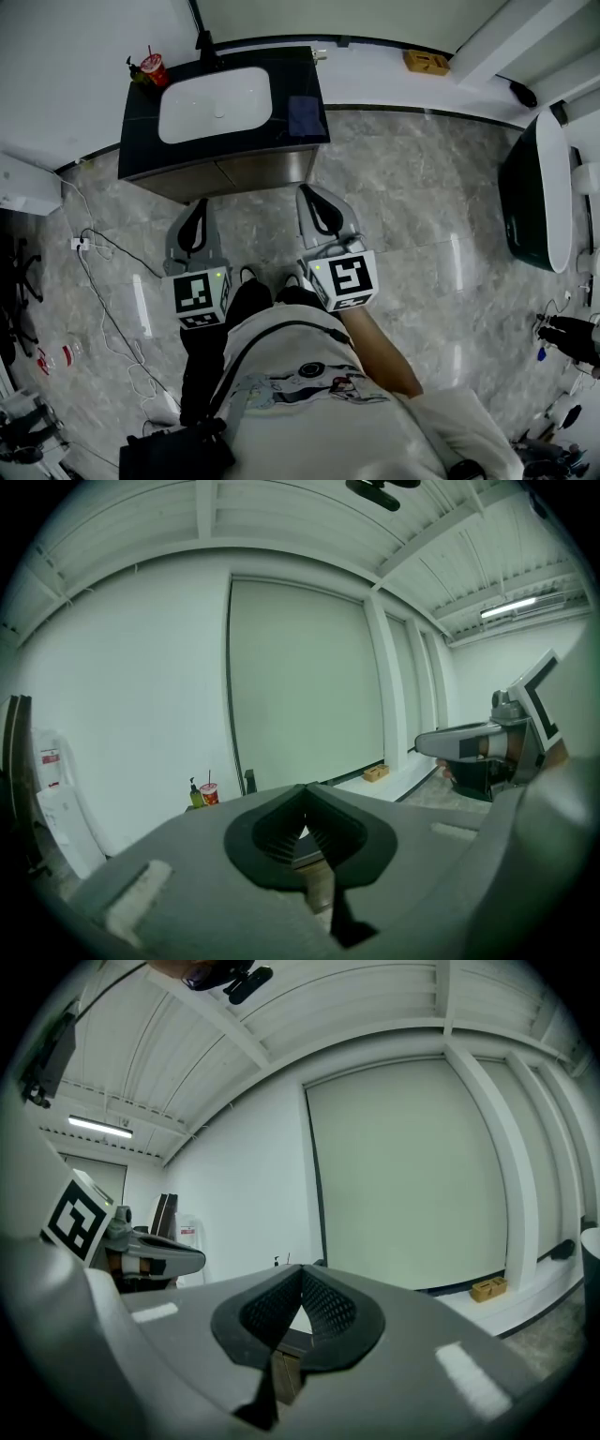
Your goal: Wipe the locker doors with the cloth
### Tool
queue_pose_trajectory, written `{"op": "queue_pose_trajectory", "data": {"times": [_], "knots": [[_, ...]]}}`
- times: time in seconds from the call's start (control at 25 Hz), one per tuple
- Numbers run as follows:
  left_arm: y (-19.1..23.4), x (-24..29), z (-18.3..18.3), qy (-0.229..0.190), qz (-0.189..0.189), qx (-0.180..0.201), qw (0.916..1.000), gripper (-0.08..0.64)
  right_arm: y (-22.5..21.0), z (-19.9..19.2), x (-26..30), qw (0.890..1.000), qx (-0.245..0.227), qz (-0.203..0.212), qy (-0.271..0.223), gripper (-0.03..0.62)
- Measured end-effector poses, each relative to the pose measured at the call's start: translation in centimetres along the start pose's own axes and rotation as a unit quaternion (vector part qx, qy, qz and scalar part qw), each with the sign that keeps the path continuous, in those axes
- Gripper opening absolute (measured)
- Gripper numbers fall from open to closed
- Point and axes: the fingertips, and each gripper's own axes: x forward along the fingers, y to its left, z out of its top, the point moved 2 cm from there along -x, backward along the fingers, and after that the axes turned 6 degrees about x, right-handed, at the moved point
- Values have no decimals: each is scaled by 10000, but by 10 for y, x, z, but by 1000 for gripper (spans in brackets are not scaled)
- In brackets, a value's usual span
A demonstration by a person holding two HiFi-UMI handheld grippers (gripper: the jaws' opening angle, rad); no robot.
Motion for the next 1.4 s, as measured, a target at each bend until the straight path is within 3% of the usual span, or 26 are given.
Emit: {"op": "queue_pose_trajectory", "data": {"times": [0.4,0.68,0.84,1.16,1.4], "knots": [[56,51,-14,-4,-157,-11,9999,2,-3,-8,63,9996,-159,-145,163,3],[98,101,-14,13,-454,-69,9989,2,1,1,121,9988,-211,-340,271,3],[113,126,-17,23,-591,-104,9982,2,0,-13,145,9976,-139,-436,512,4],[103,163,-45,437,-749,-277,9958,2,-34,-65,175,9902,98,-493,1302,5],[61,193,-77,962,-1067,-399,9888,2,-63,-108,195,9826,206,-290,1821,5]]}}
